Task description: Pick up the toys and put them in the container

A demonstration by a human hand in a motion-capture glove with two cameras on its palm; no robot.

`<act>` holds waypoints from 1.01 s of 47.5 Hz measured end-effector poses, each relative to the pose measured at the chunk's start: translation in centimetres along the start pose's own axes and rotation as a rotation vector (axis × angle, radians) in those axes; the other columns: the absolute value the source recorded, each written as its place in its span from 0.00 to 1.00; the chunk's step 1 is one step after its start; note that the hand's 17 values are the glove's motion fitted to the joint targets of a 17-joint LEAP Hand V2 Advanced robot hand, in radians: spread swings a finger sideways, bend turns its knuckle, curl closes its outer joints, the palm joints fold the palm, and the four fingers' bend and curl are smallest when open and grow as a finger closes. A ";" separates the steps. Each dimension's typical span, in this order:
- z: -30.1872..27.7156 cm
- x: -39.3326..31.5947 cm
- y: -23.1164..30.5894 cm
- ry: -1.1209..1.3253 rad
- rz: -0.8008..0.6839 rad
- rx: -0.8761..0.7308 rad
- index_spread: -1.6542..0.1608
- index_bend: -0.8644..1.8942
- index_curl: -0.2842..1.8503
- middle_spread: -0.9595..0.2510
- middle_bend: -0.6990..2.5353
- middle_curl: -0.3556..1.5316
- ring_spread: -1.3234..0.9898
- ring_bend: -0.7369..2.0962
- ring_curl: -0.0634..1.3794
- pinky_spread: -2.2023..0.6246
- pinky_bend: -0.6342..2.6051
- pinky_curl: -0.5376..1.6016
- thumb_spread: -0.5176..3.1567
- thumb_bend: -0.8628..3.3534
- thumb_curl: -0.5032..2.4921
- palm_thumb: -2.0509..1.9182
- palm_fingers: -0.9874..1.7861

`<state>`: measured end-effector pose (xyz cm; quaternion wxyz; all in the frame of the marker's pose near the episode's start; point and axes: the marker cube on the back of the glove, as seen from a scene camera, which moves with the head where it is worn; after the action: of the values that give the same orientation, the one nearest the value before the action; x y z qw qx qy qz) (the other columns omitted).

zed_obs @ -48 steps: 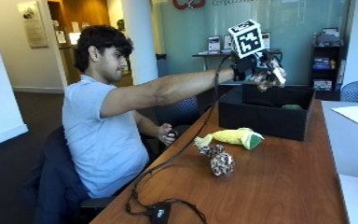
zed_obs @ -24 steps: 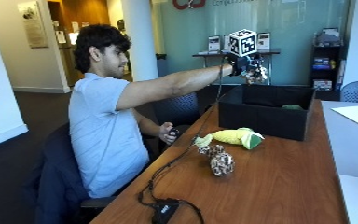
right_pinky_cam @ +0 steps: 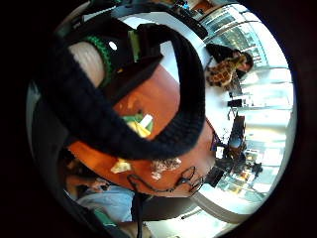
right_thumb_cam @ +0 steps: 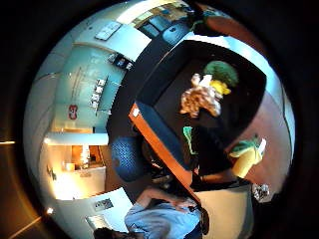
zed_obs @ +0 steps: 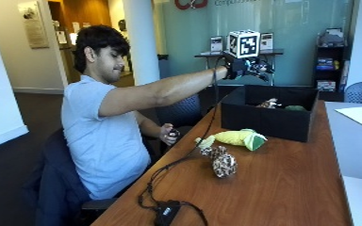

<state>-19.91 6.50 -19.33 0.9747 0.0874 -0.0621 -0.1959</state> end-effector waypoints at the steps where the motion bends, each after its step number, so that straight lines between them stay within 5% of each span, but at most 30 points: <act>1: -0.1 0.9 0.8 -0.007 0.011 0.002 0.70 0.41 0.34 0.78 0.26 0.34 0.55 0.36 0.21 0.78 0.52 0.44 0.55 0.28 0.26 0.52 0.35; 23: 6.5 20.3 19.5 -0.037 0.262 -0.052 0.70 0.43 0.34 0.77 0.26 0.34 0.56 0.34 0.21 0.80 0.49 0.42 0.53 0.26 0.26 0.51 0.34; 41: 20.1 22.0 21.8 0.012 0.280 -0.238 0.70 0.44 0.34 0.78 0.27 0.33 0.56 0.32 0.21 0.81 0.47 0.41 0.53 0.24 0.26 0.52 0.35; 48: 20.8 21.4 20.8 0.142 0.216 0.047 0.72 0.47 0.33 0.77 0.32 0.36 0.56 0.34 0.20 0.79 0.44 0.38 0.58 0.27 0.27 0.55 0.48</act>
<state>4.17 13.97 6.86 0.9898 0.1168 -0.0066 -0.0814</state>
